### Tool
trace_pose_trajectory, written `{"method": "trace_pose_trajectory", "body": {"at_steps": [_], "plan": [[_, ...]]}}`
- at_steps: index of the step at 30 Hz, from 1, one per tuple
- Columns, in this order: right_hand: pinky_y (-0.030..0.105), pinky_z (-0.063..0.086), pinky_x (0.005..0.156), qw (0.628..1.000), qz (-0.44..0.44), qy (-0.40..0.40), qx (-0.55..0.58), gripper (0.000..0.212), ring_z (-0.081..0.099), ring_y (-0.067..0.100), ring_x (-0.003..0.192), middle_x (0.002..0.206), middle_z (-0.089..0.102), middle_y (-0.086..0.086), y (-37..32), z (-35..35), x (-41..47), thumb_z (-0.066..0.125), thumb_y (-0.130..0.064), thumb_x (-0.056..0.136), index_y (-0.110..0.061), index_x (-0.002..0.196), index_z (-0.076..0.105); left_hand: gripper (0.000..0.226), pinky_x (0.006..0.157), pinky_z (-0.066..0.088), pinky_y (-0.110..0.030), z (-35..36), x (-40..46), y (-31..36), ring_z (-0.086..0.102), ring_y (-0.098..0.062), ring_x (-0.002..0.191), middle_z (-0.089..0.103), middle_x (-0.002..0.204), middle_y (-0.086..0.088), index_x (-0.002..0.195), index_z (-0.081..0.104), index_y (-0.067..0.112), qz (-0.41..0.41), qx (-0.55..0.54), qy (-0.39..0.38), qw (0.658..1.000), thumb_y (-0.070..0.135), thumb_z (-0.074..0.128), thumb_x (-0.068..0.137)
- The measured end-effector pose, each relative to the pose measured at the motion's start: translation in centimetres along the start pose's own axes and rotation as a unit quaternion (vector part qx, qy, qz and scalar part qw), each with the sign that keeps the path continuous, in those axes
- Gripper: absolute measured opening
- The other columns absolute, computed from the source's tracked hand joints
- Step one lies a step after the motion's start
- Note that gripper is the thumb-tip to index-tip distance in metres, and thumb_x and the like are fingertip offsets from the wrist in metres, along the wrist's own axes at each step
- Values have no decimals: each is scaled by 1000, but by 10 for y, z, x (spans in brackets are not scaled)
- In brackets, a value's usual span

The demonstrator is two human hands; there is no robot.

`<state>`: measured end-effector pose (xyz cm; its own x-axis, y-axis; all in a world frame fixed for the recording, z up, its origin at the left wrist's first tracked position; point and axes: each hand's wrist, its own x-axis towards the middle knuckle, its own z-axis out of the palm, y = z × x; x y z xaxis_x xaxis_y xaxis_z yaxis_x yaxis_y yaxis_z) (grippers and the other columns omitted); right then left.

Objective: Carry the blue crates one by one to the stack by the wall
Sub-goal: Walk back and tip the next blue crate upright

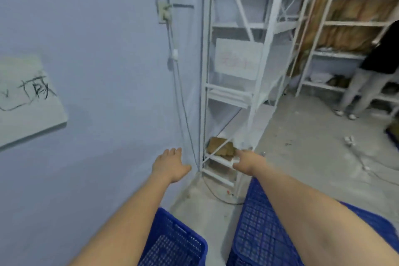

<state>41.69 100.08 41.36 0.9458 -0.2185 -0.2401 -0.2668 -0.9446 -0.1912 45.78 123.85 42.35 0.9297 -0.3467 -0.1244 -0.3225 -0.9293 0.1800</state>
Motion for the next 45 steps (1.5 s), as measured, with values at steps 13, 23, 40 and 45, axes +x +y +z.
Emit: {"method": "trace_pose_trajectory", "body": {"at_steps": [13, 23, 40, 45], "plan": [[45, 37, 108, 974, 194, 117, -15, 65, 35, 29, 136, 151, 34, 9, 292, -149, -215, 46, -43, 91, -17, 147, 27, 76, 113, 30, -41, -57, -48, 373, 28, -30, 142, 26, 157, -13, 151, 24, 11, 194, 9, 34, 980, 53, 39, 89], [41, 32, 107, 957, 255, 125, -50, 68, 35, 28, 136, 149, 36, 10, 489, -146, -353, 46, -44, 87, -15, 146, 27, 78, 121, 12, -41, 13, -144, 625, 6, -25, 150, 8, 163, -5, 154, 14, 15, 301, 89, 9, 949, 54, 36, 91], [40, 31, 112, 941, 320, 107, 31, 67, 29, 26, 140, 154, 27, 8, 623, -132, -400, 45, -42, 90, -13, 147, 26, 78, 121, 7, -41, 60, -145, 776, 2, -24, 151, 5, 163, -6, 155, 9, 15, 367, 117, -20, 923, 53, 36, 92], [41, 31, 112, 941, 327, 83, 29, 68, 29, 27, 140, 153, 29, 8, 666, -137, -369, 45, -42, 89, -14, 147, 25, 78, 121, 6, -41, 79, -101, 802, 2, -24, 151, 4, 163, -6, 155, 9, 15, 362, 106, -39, 925, 53, 35, 92]]}}
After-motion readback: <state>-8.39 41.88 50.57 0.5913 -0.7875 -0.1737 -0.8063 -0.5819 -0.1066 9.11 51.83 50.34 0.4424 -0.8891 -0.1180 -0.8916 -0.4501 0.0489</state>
